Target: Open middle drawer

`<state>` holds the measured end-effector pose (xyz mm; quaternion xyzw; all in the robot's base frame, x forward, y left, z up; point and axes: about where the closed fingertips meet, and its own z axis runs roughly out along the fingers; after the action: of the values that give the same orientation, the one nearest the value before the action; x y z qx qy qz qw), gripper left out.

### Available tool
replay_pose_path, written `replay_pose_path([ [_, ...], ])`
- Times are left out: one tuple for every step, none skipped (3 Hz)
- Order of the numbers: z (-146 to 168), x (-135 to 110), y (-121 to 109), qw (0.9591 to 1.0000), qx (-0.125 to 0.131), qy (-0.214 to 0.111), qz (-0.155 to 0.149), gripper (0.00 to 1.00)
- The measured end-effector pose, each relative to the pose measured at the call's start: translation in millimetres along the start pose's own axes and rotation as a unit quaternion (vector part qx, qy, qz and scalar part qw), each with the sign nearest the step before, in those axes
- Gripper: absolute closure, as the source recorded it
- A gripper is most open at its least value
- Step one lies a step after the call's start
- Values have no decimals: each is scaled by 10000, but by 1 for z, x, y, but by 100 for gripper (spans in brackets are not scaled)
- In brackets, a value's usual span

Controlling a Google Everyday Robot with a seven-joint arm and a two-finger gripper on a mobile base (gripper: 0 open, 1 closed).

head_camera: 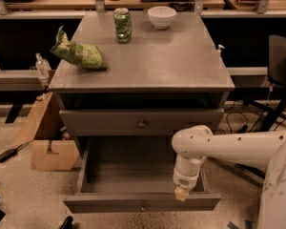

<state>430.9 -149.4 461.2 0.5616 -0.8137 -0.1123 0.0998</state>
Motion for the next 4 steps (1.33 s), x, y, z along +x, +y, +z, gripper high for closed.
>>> replay_pose_path([
  [0,0,0,10000,0,0,0,58],
  [0,0,0,10000,-1,0,0,35],
  [0,0,0,10000,-1,0,0,12],
  [-2,0,0,10000,12,28,-38,0],
])
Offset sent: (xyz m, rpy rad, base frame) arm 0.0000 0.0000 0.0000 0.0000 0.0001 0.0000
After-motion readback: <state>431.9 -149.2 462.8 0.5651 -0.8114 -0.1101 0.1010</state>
